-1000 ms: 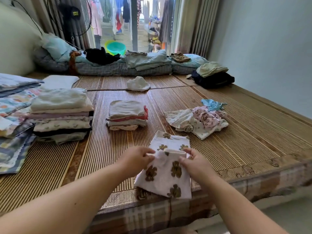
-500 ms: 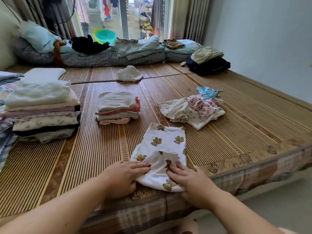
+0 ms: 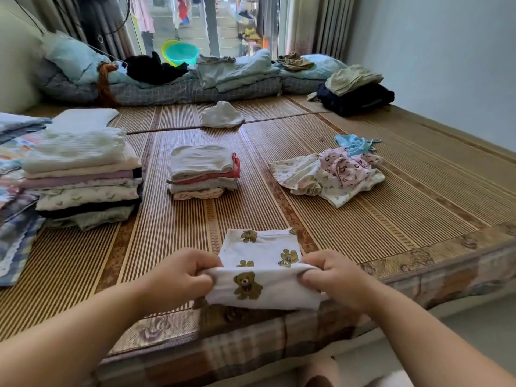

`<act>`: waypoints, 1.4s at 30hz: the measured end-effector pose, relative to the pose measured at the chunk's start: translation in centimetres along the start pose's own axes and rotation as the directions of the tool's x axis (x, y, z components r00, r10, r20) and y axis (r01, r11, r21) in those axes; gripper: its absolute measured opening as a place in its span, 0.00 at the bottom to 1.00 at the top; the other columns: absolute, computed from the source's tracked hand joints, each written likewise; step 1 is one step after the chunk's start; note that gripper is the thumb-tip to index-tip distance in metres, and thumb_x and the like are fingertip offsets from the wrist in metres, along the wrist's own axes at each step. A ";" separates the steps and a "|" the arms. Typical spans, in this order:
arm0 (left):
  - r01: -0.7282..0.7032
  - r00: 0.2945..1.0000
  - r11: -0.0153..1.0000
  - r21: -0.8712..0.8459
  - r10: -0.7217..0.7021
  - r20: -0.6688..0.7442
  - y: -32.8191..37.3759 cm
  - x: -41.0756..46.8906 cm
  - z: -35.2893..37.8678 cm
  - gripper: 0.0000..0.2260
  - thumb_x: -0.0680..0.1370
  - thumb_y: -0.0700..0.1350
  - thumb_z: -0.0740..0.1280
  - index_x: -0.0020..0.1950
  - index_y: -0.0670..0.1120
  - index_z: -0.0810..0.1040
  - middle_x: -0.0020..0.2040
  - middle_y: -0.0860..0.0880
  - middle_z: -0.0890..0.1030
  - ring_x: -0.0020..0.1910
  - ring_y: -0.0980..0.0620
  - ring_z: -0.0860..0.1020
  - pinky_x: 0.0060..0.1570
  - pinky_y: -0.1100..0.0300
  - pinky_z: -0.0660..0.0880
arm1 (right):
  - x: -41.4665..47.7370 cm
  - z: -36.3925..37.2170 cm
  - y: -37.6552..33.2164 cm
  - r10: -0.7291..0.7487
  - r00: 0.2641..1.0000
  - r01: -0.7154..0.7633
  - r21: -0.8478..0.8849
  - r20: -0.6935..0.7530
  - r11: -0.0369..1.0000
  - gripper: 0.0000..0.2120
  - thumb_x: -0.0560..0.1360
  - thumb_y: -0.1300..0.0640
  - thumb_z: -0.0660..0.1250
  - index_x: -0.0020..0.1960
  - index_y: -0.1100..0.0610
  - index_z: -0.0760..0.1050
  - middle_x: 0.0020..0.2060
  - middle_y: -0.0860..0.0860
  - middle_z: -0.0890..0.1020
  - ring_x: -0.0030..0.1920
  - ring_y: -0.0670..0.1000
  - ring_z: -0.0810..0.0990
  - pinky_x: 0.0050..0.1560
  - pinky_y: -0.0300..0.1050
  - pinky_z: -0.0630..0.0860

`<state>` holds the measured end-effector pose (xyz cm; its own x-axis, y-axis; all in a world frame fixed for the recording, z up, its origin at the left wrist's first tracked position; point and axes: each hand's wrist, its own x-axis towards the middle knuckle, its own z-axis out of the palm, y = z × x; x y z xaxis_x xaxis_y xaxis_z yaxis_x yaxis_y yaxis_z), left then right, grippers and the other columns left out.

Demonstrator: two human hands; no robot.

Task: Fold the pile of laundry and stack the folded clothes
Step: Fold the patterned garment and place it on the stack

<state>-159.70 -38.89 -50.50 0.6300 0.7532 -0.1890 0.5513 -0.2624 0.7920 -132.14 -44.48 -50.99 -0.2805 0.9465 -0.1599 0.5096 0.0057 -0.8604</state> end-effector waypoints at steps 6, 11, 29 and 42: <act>0.062 0.914 0.984 -0.168 -0.123 -0.385 0.4 6.2 -1.5 0.05 0.77 0.46 0.65 0.48 0.48 0.80 0.44 0.49 0.82 0.42 0.50 0.80 0.46 0.52 0.79 | 6.2 0.0 0.6 0.225 0.882 -0.113 0.277 -0.415 0.954 0.12 0.78 0.52 0.63 0.52 0.59 0.78 0.44 0.54 0.82 0.42 0.55 0.79 0.45 0.53 0.79; 0.424 0.855 0.905 -0.039 -0.414 -0.312 -1.4 10.0 -0.2 0.32 0.77 0.61 0.63 0.75 0.47 0.61 0.72 0.45 0.70 0.67 0.45 0.72 0.63 0.50 0.71 | 8.6 0.1 2.2 0.409 0.783 -0.384 0.152 -0.469 0.911 0.28 0.76 0.44 0.66 0.71 0.56 0.66 0.65 0.55 0.75 0.63 0.57 0.74 0.62 0.51 0.72; 0.278 0.942 0.880 -0.384 -0.329 -0.072 -1.3 7.6 2.8 0.32 0.74 0.37 0.69 0.73 0.60 0.64 0.64 0.48 0.72 0.48 0.45 0.82 0.49 0.52 0.81 | 7.2 1.3 1.7 0.286 0.920 -0.329 -0.130 -0.267 0.935 0.37 0.72 0.58 0.68 0.76 0.43 0.57 0.60 0.49 0.76 0.39 0.40 0.70 0.35 0.32 0.65; -0.077 0.841 0.993 -0.093 0.015 -0.540 -2.1 12.1 -13.4 0.33 0.75 0.38 0.69 0.75 0.58 0.60 0.66 0.45 0.71 0.54 0.45 0.80 0.49 0.50 0.81 | 20.8 -5.0 -9.4 -0.095 0.934 -0.006 -0.281 -0.346 0.960 0.37 0.71 0.63 0.72 0.75 0.46 0.61 0.64 0.52 0.73 0.52 0.49 0.76 0.49 0.39 0.73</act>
<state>-160.59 -21.15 -46.71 0.2427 0.9557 0.1666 0.4475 -0.2627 0.8549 -138.72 -23.26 -43.85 -0.0291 0.9946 0.0995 0.7193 0.0900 -0.6889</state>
